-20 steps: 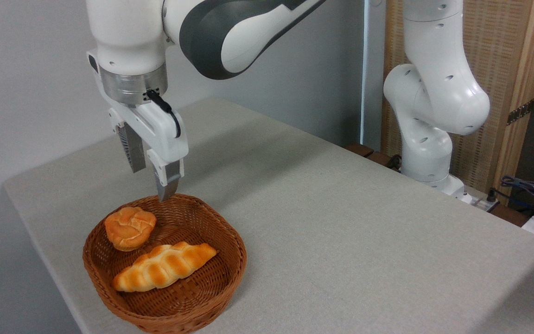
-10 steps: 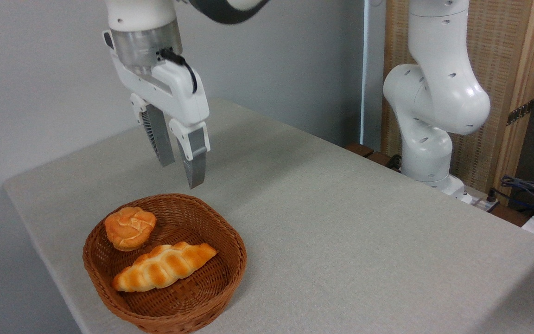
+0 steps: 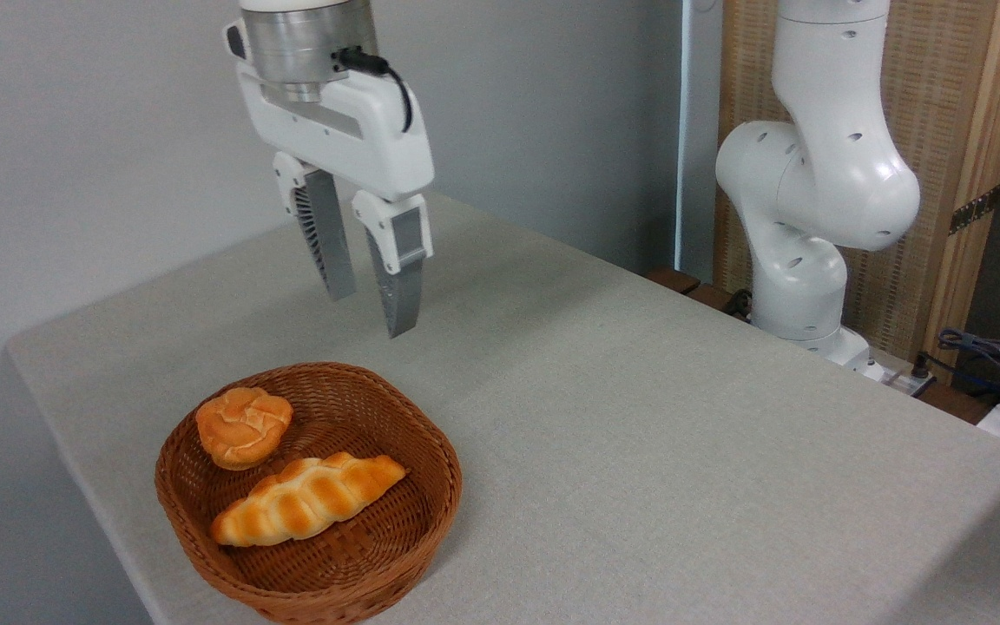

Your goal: Put bread into the basket

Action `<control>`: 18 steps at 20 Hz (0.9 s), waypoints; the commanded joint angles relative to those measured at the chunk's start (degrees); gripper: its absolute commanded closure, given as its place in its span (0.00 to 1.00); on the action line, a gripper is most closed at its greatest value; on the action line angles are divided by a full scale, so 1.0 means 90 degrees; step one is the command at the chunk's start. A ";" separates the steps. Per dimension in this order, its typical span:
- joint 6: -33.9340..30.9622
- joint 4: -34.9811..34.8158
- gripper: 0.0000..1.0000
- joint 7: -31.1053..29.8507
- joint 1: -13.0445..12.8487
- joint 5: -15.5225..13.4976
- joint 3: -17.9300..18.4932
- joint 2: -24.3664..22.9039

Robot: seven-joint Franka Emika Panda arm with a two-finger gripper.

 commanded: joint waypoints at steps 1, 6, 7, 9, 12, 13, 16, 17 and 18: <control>-0.0047 -0.0240 0.00 0.0088 0.0112 0.0100 -0.0063 -0.0211; -0.0212 -0.0201 0.00 0.0088 0.0181 0.0100 -0.0073 -0.0202; -0.0213 -0.0201 0.00 0.0088 0.0181 0.0090 -0.0073 -0.0202; -0.0223 -0.0181 0.00 0.0088 0.0181 0.0100 -0.0073 -0.0202; -0.0223 -0.0162 0.00 0.0078 0.0181 0.0100 -0.0073 -0.0202; -0.0223 -0.0152 0.00 0.0078 0.0181 0.0100 -0.0073 -0.0202; -0.0223 -0.0142 0.00 0.0088 0.0181 0.0090 -0.0073 -0.0202; -0.0223 -0.0132 0.00 0.0078 0.0181 0.0090 -0.0073 -0.0202; -0.0223 -0.0132 0.00 0.0078 0.0181 0.0090 -0.0063 -0.0202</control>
